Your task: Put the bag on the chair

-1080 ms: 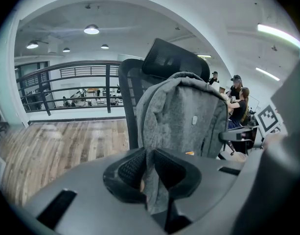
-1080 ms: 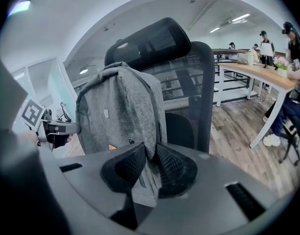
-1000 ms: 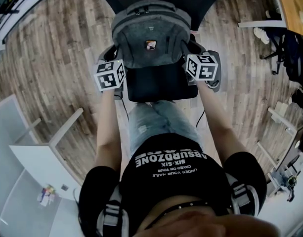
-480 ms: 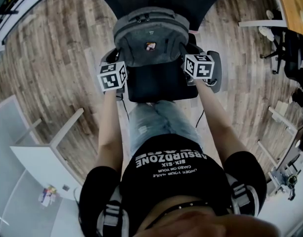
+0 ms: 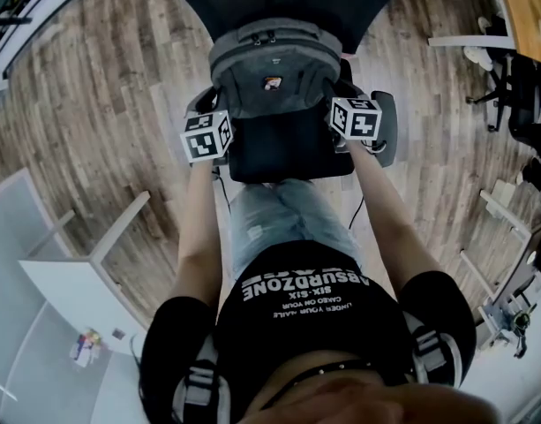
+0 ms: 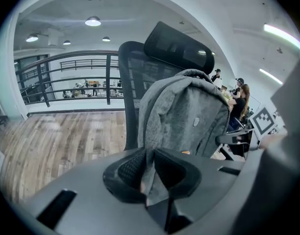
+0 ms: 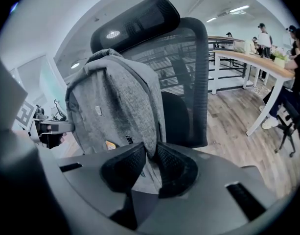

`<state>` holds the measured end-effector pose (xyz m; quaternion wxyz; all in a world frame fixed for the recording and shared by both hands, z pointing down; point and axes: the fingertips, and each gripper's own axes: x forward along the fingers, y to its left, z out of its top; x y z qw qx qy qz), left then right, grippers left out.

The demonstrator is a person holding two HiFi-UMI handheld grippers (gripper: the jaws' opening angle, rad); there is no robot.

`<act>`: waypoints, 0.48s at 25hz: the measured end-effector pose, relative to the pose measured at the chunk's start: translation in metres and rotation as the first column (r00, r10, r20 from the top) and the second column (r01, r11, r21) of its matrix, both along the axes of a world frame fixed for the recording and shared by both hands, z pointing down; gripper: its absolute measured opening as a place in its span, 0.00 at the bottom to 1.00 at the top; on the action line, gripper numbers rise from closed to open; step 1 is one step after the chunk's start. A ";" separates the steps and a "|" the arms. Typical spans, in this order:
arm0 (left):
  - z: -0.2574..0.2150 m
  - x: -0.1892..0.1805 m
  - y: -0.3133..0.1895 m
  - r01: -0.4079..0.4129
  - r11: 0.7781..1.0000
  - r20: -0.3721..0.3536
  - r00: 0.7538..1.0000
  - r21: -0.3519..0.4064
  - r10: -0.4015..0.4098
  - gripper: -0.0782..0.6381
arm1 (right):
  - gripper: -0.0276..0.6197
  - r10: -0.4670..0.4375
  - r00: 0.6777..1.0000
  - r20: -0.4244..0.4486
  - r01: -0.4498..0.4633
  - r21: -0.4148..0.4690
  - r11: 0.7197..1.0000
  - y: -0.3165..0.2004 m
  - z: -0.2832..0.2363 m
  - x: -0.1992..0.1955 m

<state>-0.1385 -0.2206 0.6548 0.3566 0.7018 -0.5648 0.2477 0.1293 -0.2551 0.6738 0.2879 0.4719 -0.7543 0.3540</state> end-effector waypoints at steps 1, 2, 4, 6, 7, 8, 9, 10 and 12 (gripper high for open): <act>0.002 0.001 -0.002 0.006 1.000 -0.011 1.000 -0.002 -0.006 0.19 | 0.16 0.012 1.000 0.003 -0.012 -0.002 1.000 -0.001 0.003 0.001; 0.003 0.002 -0.005 0.011 1.000 -0.018 1.000 -0.003 -0.011 0.19 | 0.16 0.022 1.000 0.008 -0.022 -0.002 1.000 -0.002 0.005 0.002; 0.006 0.002 -0.010 0.017 1.000 -0.014 1.000 -0.002 -0.017 0.19 | 0.16 0.034 0.999 0.019 -0.034 0.004 0.999 -0.005 0.008 0.003; 0.008 0.002 -0.014 0.023 1.000 -0.004 1.000 0.002 -0.023 0.19 | 0.16 0.037 0.999 0.022 -0.038 0.014 0.999 -0.008 0.010 0.003; 0.009 0.002 -0.014 0.028 1.000 -0.002 1.000 0.005 -0.028 0.19 | 0.16 0.039 0.999 0.025 -0.040 0.018 0.999 -0.009 0.011 0.003; 0.009 0.003 -0.015 0.032 0.999 -0.002 0.999 0.008 -0.032 0.19 | 0.16 0.043 0.999 0.030 -0.044 0.021 0.999 -0.011 0.012 0.004; 0.009 0.003 -0.016 0.035 0.999 -0.003 0.999 0.011 -0.035 0.19 | 0.16 0.050 0.998 0.038 -0.051 0.024 0.998 -0.013 0.013 0.004; 0.009 0.004 -0.018 0.038 0.999 -0.005 0.999 0.015 -0.038 0.19 | 0.16 0.060 0.997 0.048 -0.061 0.026 0.998 -0.015 0.014 0.005; 0.011 0.004 -0.022 0.042 0.999 -0.009 0.999 0.022 -0.042 0.19 | 0.16 0.080 0.994 0.071 -0.083 0.031 0.996 -0.019 0.017 0.007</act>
